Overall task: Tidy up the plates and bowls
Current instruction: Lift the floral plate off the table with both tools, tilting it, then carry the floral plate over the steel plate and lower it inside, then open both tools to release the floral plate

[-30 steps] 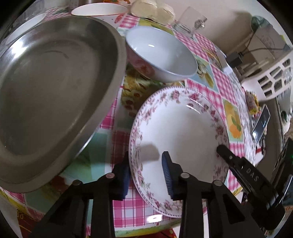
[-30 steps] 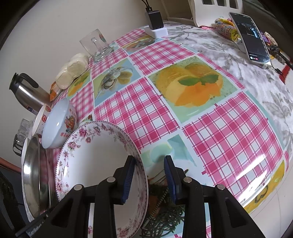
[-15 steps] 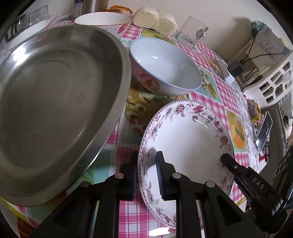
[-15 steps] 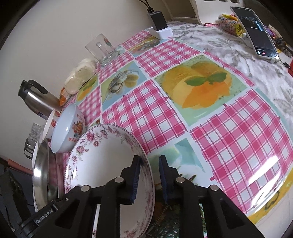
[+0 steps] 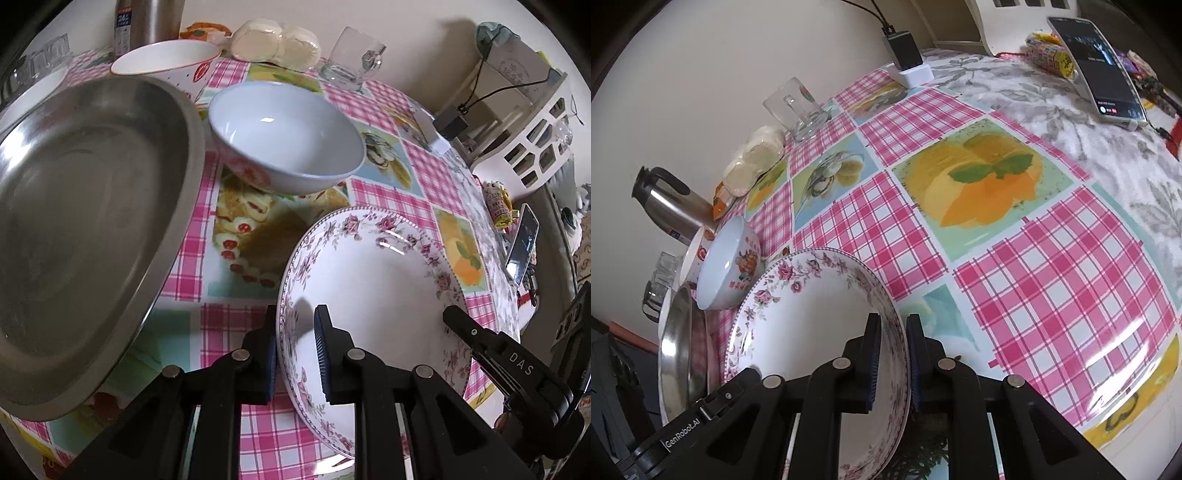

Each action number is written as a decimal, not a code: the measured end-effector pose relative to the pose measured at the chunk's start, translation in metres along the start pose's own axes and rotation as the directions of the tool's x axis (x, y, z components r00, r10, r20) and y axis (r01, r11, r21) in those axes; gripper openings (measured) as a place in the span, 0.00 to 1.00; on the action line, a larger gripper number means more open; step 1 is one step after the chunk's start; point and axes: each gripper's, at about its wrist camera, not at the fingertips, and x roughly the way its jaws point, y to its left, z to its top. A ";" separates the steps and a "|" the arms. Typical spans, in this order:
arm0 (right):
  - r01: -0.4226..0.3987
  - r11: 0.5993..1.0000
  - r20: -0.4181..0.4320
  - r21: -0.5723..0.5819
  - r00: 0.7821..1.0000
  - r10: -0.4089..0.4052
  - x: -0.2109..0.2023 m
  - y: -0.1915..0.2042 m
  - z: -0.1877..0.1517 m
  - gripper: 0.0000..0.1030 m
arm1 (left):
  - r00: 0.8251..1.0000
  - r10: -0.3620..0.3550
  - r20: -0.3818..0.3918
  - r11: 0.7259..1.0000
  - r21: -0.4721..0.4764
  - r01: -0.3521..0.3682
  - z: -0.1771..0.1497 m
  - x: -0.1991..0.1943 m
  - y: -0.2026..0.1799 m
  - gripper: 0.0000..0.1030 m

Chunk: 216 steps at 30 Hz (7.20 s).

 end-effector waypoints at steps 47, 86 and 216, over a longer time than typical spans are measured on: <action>-0.144 0.989 0.144 0.038 0.980 0.137 -0.058 0.010 0.004 0.15 | 0.979 -0.146 0.143 0.988 0.075 0.136 0.025 -0.056 -0.006 0.19; -0.206 0.967 0.097 -0.151 0.970 0.222 -0.027 0.187 -0.011 0.15 | 0.946 -0.143 0.292 0.946 -0.242 0.217 0.070 -0.110 0.172 0.19; 0.105 0.887 0.111 -0.449 0.992 -0.061 0.014 0.248 -0.032 0.97 | 0.892 0.402 0.205 0.901 -0.259 -0.347 0.058 -0.114 0.194 0.89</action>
